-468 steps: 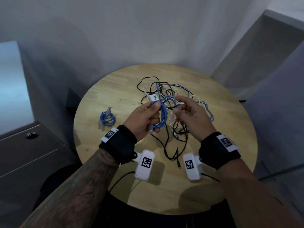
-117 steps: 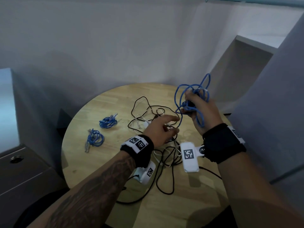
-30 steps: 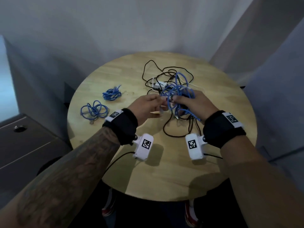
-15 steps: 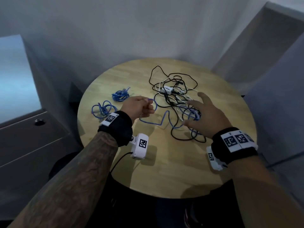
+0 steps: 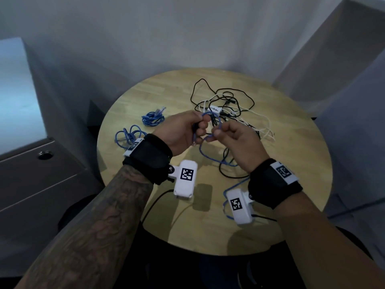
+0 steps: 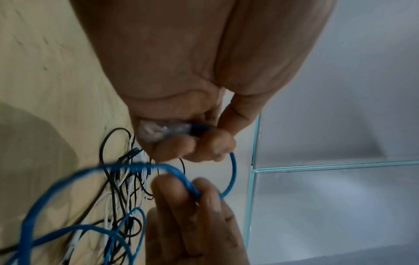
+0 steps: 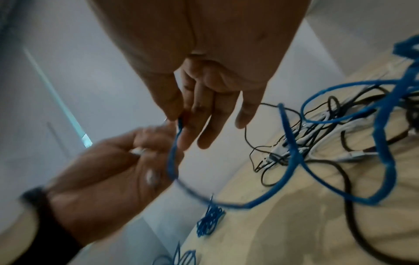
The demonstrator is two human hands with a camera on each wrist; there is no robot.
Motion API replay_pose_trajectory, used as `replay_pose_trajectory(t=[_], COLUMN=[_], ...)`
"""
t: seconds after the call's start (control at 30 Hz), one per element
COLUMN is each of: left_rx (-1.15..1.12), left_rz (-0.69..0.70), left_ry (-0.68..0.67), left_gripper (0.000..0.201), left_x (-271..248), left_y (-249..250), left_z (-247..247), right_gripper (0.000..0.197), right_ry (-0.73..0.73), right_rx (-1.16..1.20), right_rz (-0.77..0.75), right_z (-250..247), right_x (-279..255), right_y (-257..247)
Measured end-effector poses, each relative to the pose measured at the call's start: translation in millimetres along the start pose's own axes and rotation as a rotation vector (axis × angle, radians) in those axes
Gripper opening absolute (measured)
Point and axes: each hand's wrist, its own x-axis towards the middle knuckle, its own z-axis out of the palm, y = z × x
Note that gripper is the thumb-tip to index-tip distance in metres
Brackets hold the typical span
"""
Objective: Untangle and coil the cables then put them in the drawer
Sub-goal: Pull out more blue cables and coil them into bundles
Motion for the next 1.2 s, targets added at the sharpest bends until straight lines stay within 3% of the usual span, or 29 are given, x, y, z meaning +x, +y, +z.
replay_pose_trajectory(t=[0.13, 0.2, 0.27, 0.37, 0.5, 0.7, 0.83, 0.9, 1.03, 1.2], left_rx=[0.110, 0.028, -0.138, -0.287, -0.392, -0.278, -0.065, -0.014, 0.297, 0.142], left_rz=[-0.103, -0.138, -0.100, 0.005, 0.089, 0.182, 0.293, 0.303, 0.220, -0.028], left_ry=[-0.072, -0.183, -0.236, -0.128, 0.014, 0.121, 0.179, 0.162, 0.021, -0.148], left_gripper=[0.027, 0.026, 0.020, 0.022, 0.023, 0.018, 0.018, 0.018, 0.020, 0.031], left_x=[0.0, -0.7, 2.0, 9.5, 13.7, 21.2, 20.5, 19.7, 13.5, 3.8], left_y=[-2.0, -3.4, -3.8, -3.8, -2.9, -10.8, -21.4, -24.6, -26.9, -22.9], left_z=[-1.3, 1.0, 0.8, -4.2, -8.2, -8.2, -1.1, 3.8, 16.0, 27.8], right_gripper=[0.009, 0.010, 0.014, 0.025, 0.023, 0.023, 0.026, 0.020, 0.007, 0.006], right_ry=[0.162, 0.179, 0.124, -0.059, -0.258, -0.263, -0.253, -0.209, 0.065, 0.224], right_rx=[0.117, 0.176, -0.002, -0.320, -0.472, -0.665, -0.693, -0.581, -0.439, -0.372], right_rz=[0.040, 0.098, 0.099, 0.007, 0.024, -0.062, -0.094, -0.138, -0.252, -0.210], right_z=[-15.1, -12.7, -5.2, 10.0, 19.6, 5.6, -6.4, -9.6, -23.2, -34.4], right_x=[9.6, 10.0, 7.9, 4.2, -0.7, -8.6, -12.5, -13.6, -6.7, 7.4], right_y=[-1.8, 0.2, 6.3, 15.5, 17.6, 0.1, -11.3, -16.5, -22.7, -6.2])
